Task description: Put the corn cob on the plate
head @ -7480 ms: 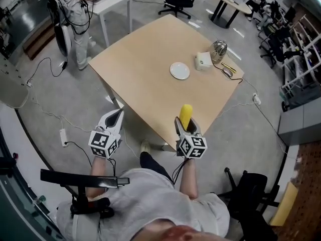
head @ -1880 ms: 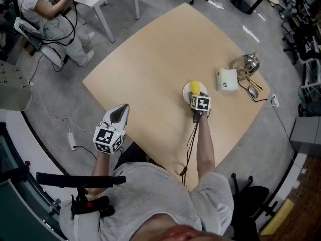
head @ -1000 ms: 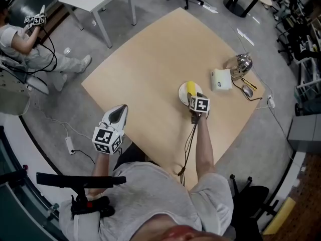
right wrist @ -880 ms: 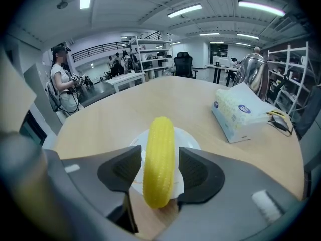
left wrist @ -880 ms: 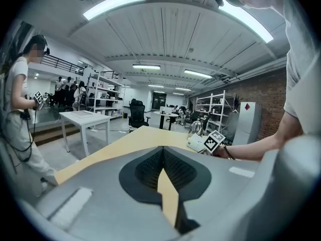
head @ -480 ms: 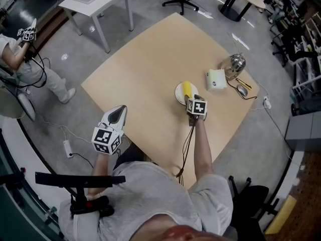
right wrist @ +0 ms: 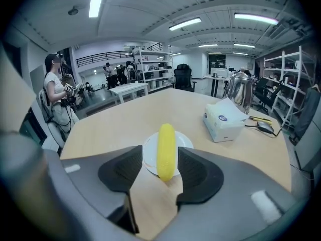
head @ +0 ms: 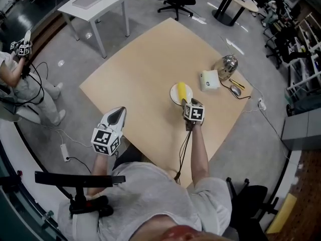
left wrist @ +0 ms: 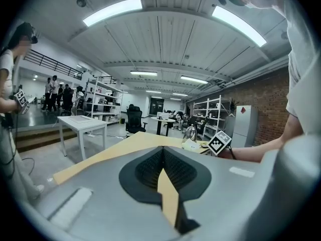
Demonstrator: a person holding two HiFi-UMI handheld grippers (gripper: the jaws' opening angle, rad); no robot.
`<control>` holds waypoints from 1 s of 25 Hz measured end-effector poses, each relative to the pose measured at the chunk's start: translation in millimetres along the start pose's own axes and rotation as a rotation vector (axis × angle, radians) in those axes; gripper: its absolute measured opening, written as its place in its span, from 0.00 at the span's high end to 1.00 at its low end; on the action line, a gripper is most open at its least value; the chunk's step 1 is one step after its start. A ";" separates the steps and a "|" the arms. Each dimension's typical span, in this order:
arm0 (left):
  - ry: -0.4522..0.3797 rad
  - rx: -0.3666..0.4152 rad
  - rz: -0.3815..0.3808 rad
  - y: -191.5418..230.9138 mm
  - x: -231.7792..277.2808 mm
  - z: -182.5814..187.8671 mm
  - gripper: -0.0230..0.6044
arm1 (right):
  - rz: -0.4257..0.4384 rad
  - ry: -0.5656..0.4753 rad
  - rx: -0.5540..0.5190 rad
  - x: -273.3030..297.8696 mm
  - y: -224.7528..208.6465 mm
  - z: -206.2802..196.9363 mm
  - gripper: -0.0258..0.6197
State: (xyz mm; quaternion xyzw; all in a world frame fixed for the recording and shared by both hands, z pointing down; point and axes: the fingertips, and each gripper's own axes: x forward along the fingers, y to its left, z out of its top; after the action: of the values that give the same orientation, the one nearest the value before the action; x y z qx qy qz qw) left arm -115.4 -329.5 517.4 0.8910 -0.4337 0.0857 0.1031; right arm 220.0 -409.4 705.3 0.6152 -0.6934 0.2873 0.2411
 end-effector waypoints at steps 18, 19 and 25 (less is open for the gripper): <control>-0.056 0.025 -0.046 -15.8 0.9 9.3 0.93 | 0.007 -0.278 0.038 -91.4 41.4 31.5 0.71; -0.059 0.027 -0.051 -18.6 0.9 10.1 0.93 | 0.006 -0.290 0.045 -97.6 41.9 31.2 0.71; -0.071 0.032 -0.071 -24.9 1.0 11.7 0.93 | -0.016 -0.366 0.057 -130.8 44.5 36.3 0.73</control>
State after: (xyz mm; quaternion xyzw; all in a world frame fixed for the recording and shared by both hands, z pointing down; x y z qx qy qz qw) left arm -94.4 -318.3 503.7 0.9100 -0.4036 0.0570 0.0762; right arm 193.1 -337.6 584.8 0.6693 -0.7124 0.1883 0.0955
